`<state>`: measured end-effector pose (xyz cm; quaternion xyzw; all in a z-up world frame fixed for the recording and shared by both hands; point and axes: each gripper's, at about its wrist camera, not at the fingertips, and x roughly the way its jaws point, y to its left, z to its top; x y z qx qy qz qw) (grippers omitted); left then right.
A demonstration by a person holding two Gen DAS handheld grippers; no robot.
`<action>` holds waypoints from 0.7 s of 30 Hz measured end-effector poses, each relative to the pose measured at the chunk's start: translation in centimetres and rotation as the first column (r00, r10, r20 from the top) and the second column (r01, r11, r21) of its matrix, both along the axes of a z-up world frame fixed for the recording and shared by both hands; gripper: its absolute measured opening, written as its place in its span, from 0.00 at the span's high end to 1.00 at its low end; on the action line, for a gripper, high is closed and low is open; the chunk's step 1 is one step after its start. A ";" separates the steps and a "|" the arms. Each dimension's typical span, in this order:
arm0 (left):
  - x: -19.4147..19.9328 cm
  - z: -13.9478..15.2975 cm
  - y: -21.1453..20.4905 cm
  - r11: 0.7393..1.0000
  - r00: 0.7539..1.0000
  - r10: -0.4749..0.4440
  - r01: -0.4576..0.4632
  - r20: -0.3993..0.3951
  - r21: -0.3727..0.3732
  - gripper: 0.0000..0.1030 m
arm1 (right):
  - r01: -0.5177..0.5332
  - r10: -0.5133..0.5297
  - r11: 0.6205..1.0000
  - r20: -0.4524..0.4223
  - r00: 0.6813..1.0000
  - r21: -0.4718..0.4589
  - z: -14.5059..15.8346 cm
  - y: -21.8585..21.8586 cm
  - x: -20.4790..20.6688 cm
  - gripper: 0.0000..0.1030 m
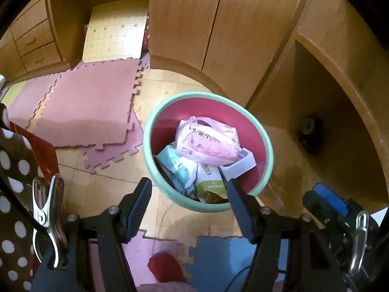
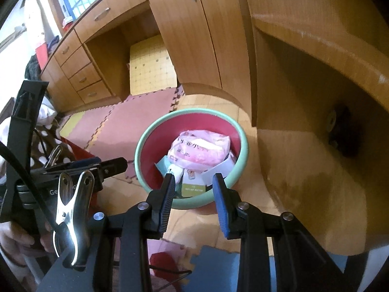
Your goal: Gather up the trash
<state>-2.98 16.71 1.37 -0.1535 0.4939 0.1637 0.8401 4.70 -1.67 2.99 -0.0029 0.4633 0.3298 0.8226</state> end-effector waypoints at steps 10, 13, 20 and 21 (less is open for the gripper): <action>0.3 -0.7 -0.5 1.000 0.999 -0.018 0.018 -0.033 0.015 0.34 | 0.027 -0.027 1.000 -0.009 1.000 -0.009 -0.4 0.1 0.1 0.68; 0.3 -0.7 -0.7 0.999 0.999 -0.027 0.028 -0.038 0.024 0.34 | 0.021 -0.021 1.000 -0.034 0.999 0.003 -0.6 0.2 0.2 0.68; 0.3 -0.7 -0.9 0.999 0.999 -0.029 0.030 -0.039 0.025 0.34 | 0.017 -0.017 1.000 -0.044 0.999 0.002 -0.6 0.3 0.0 0.68; 0.3 -0.7 -0.9 0.999 0.999 -0.028 0.029 -0.039 0.025 0.34 | 0.017 -0.017 1.000 -0.044 0.999 0.000 -0.7 0.4 -0.1 0.68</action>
